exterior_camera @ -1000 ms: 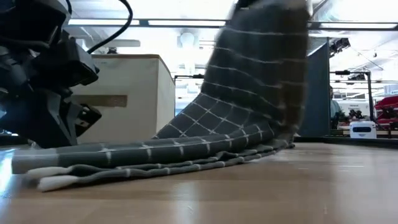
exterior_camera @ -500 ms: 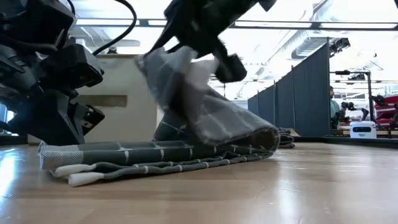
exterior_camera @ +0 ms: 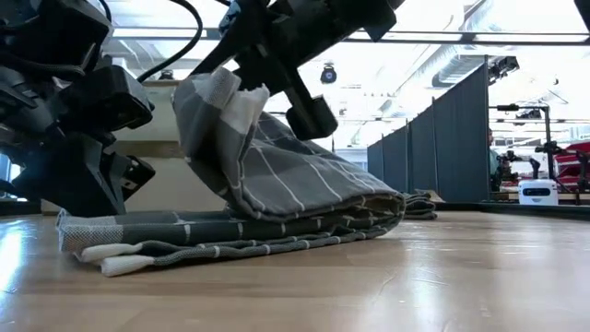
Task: Fold towel
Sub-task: Fold the gray patterned towel
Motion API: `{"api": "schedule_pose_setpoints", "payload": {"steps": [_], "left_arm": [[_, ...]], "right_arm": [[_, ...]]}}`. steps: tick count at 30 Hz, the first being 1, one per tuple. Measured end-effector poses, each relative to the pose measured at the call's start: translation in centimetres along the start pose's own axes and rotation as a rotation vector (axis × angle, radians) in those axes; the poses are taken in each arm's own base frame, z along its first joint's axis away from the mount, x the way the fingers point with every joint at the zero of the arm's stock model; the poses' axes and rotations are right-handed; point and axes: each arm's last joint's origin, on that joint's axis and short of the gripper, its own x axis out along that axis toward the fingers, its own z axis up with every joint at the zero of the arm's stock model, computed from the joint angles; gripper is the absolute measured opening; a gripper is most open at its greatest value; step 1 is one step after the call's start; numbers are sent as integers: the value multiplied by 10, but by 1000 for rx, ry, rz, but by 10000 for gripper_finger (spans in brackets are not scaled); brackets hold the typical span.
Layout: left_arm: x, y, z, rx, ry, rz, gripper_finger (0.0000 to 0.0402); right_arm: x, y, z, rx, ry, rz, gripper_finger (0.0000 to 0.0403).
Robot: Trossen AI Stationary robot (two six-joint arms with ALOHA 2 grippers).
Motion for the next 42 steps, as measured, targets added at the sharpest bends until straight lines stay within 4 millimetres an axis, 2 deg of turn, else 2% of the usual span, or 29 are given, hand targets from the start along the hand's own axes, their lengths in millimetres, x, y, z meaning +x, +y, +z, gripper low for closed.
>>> {"api": "schedule_pose_setpoints", "payload": {"steps": [9, 16, 18, 25, 29, 34, 37, 42], "left_arm": [[0, 0, 0, 6, 0, 0, 0], [0, 0, 0, 5, 0, -1, 0], [0, 0, 0, 6, 0, -1, 0], [0, 0, 0, 6, 0, -1, 0], [0, 0, 0, 7, 0, -1, 0], [-3, 0, 2, 7, -7, -3, 0], [-13, -2, 9, 14, -44, -14, 0], [-36, -1, 14, 56, -23, 3, 0]], "right_arm": [[0, 2, -3, -15, 64, 28, 6], [0, 2, -2, -17, 51, 25, 11], [0, 2, -2, -18, 51, 26, 36], [0, 6, -3, -43, 86, 77, 165], [-1, 6, -5, -67, 196, 112, 204], [-3, 8, -8, -98, 287, 142, 208], [-9, 13, -8, -117, 291, 162, 199], [-32, 28, -5, -181, 254, 194, 180]]}}
